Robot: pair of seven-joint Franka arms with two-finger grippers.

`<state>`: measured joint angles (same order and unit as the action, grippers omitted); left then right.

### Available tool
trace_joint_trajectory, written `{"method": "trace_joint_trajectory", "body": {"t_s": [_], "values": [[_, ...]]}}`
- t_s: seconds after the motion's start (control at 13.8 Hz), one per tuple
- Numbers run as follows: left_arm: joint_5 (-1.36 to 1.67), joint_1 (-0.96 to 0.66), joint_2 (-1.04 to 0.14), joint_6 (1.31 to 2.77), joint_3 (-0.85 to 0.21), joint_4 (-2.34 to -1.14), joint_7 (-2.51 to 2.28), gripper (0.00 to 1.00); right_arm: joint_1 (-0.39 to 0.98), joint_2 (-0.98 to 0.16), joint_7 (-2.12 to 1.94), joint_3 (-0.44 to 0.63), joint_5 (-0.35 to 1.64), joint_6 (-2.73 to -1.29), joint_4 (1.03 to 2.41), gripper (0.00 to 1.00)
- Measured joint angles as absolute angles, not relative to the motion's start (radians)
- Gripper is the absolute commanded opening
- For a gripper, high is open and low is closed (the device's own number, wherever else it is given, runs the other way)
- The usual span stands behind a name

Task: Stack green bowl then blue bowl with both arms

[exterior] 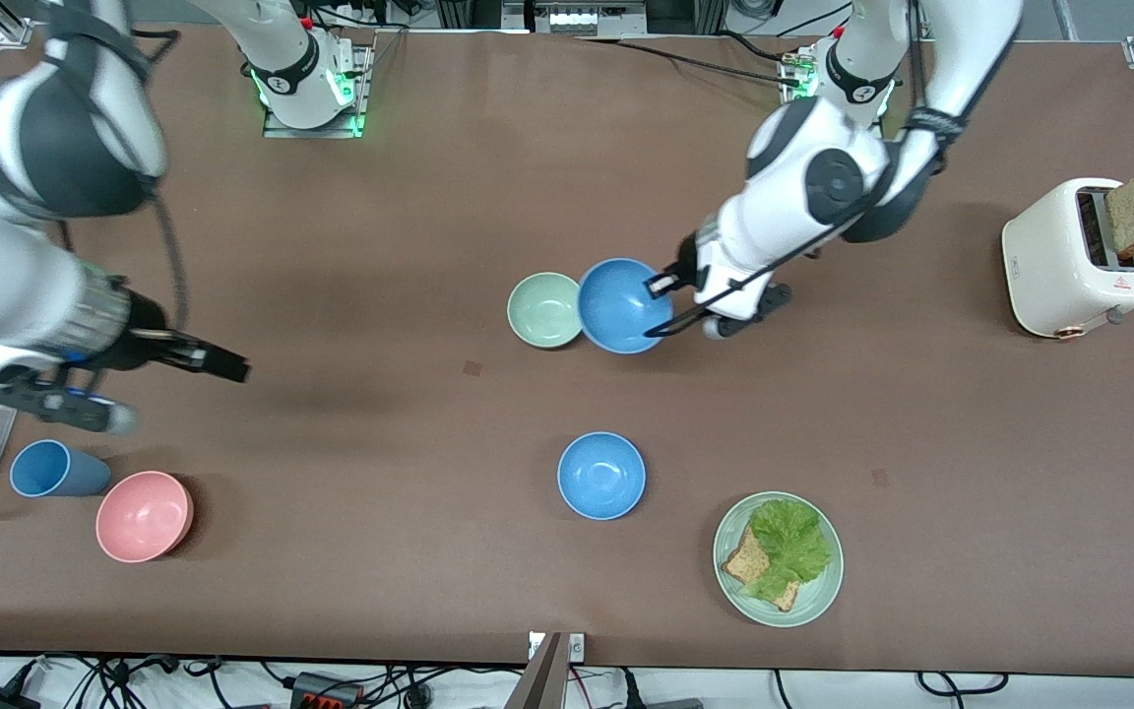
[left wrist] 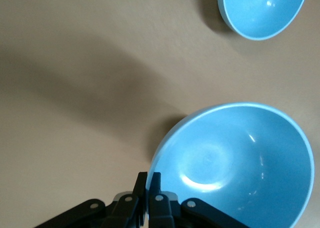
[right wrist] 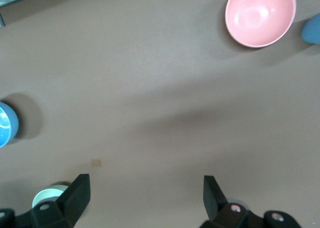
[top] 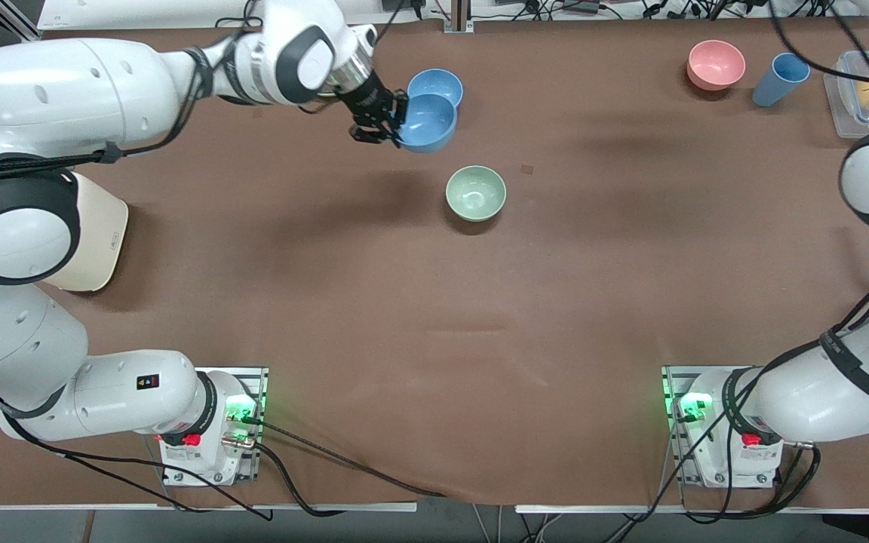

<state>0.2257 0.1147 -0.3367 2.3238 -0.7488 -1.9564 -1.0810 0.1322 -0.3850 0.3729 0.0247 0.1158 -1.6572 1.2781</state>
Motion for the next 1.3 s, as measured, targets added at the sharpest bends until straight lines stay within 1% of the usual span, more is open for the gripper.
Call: {"method": "trace_joint_trajectory", "body": {"t_s": [0.14, 0.29, 0.43, 0.8, 1.01, 1.16, 1.3], "values": [[0.226, 0.064, -0.364, 2.411, -0.748, -1.971, -1.156, 0.0, 0.046, -0.355, 0.325, -0.026, 0.107, -1.656, 1.278, 1.0], [0.225, 0.026, -0.386, 2.476, -0.747, -1.99, -1.194, 0.0, 0.026, -0.329, 0.259, -0.034, 0.04, -1.652, 1.277, 1.0], [0.191, 0.007, -0.401, 2.5, -0.746, -2.001, -1.222, 0.0, 0.023, -0.31, 0.177, -0.031, -0.02, -1.647, 1.277, 1.0], [-0.109, 0.001, -0.471, 2.515, -0.742, -1.99, -1.41, 0.0, -0.025, -0.287, 0.019, 0.037, -0.029, -1.567, 1.278, 1.0], [-0.129, -0.039, -0.518, 2.531, -0.741, -1.956, -1.487, 0.0, -0.028, -0.267, 0.0, 0.044, -0.029, -1.538, 1.288, 1.0], [-0.133, -0.057, -0.536, 2.531, -0.739, -1.935, -1.506, 0.0, -0.026, -0.229, -0.002, 0.043, -0.029, -1.571, 1.352, 1.0], [-0.134, -0.074, -0.547, 2.531, -0.73, -1.93, -1.508, 0.0, -0.024, -0.167, -0.002, 0.041, -0.029, -1.648, 1.466, 1.0]]}}
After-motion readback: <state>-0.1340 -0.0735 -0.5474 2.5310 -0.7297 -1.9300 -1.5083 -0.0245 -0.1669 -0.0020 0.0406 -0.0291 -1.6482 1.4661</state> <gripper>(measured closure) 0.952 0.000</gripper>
